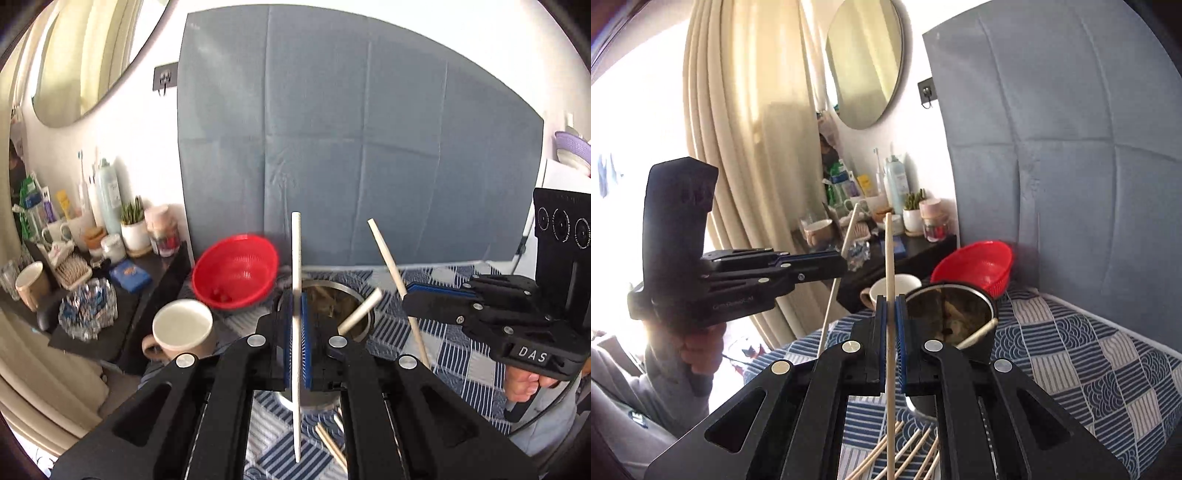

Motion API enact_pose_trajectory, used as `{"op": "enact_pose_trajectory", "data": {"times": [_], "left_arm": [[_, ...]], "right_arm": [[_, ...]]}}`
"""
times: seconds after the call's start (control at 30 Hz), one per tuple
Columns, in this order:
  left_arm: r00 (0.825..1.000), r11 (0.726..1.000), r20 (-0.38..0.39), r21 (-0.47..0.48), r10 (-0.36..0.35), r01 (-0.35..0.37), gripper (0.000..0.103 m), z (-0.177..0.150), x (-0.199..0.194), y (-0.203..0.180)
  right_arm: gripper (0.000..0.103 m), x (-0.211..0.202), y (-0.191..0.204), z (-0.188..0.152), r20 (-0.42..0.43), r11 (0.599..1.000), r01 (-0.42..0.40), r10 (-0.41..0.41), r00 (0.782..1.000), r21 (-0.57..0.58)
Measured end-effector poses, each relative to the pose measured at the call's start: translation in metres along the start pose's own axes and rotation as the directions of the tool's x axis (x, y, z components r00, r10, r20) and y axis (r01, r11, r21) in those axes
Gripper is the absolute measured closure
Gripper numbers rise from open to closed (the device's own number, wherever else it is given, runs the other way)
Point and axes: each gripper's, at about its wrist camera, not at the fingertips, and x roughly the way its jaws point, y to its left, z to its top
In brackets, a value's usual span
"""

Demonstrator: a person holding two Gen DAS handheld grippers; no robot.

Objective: Organize utensils
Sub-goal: 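Lift the chopstick with the right tool and carry it over the holder, then drop the chopstick into the black holder by opening the right tool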

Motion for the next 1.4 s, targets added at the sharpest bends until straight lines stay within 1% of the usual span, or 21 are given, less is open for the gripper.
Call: {"op": "enact_pose_trajectory", "data": {"times": [0.1,0.17,0.2,0.33,0.43,0.53,0.6,0.73,0.83,0.9,0.97,1.03,1.1,1.23,1.33,1.4], "left_arm": [[0.999,1.000,0.041,-0.004,-0.013,0.013,0.098,0.018,0.005,0.000],[0.997,1.000,0.074,-0.008,-0.016,0.017,0.099,0.028,0.008,0.000],[0.997,1.000,0.082,-0.011,-0.011,0.012,0.099,0.031,0.010,0.000],[0.995,0.999,0.096,-0.027,-0.020,0.023,0.099,0.040,0.028,0.003],[0.995,0.999,0.100,-0.036,-0.026,0.029,0.098,0.045,0.042,0.005],[0.992,0.995,0.108,-0.060,-0.068,0.074,0.098,0.049,0.055,0.010],[0.992,0.996,0.110,-0.061,-0.061,0.068,0.098,0.052,0.064,0.011],[0.990,0.994,0.122,-0.069,-0.071,0.080,0.098,0.062,0.075,0.012],[0.987,0.994,0.141,-0.065,-0.076,0.086,0.098,0.066,0.078,0.010],[0.988,0.995,0.134,-0.061,-0.071,0.080,0.098,0.062,0.082,0.008],[0.991,0.995,0.118,-0.058,-0.069,0.076,0.098,0.052,0.088,0.007],[0.991,0.993,0.117,-0.089,-0.065,0.076,0.098,0.040,0.092,0.009],[0.991,0.992,0.110,-0.099,-0.070,0.081,0.098,0.027,0.096,0.011],[0.997,0.993,0.032,-0.089,-0.069,0.072,0.098,0.006,0.108,0.010],[0.998,0.993,0.005,-0.092,-0.069,0.069,0.098,-0.003,0.110,0.011],[0.998,0.995,-0.007,-0.077,-0.067,0.066,0.098,-0.007,0.110,0.008]], "right_arm": [[0.098,-0.003,-0.005,0.021,0.063,1.000,0.001,0.000,0.998,-0.016],[0.098,-0.002,-0.010,0.031,0.092,1.000,-0.017,0.019,0.996,-0.017],[0.098,-0.001,-0.014,0.035,0.107,0.999,-0.034,0.035,0.994,-0.010],[0.098,0.009,-0.030,0.046,0.147,0.999,-0.054,0.052,0.988,0.008],[0.098,0.022,-0.040,0.047,0.162,0.999,-0.050,0.048,0.986,0.010],[0.098,0.037,-0.050,0.047,0.156,0.998,-0.061,0.058,0.986,0.014],[0.098,0.047,-0.058,0.048,0.151,0.997,-0.069,0.065,0.986,0.017],[0.098,0.055,-0.066,0.052,0.155,0.996,-0.082,0.078,0.985,0.020],[0.098,0.052,-0.069,0.052,0.171,0.996,-0.086,0.082,0.982,0.020],[0.098,0.053,-0.070,0.050,0.172,0.996,-0.082,0.078,0.982,0.020],[0.098,0.056,-0.071,0.043,0.151,0.997,-0.070,0.067,0.986,0.016],[0.098,0.059,-0.072,0.032,0.124,0.998,-0.067,0.064,0.990,0.022],[0.098,0.063,-0.072,0.022,0.096,0.998,-0.067,0.064,0.993,0.023],[0.098,0.067,-0.068,0.001,0.039,0.999,-0.054,0.054,0.998,0.005],[0.098,0.069,-0.069,-0.009,0.005,0.999,-0.046,0.046,0.999,0.016],[0.098,0.071,-0.069,-0.013,-0.011,0.999,-0.046,0.047,0.999,0.016]]}}
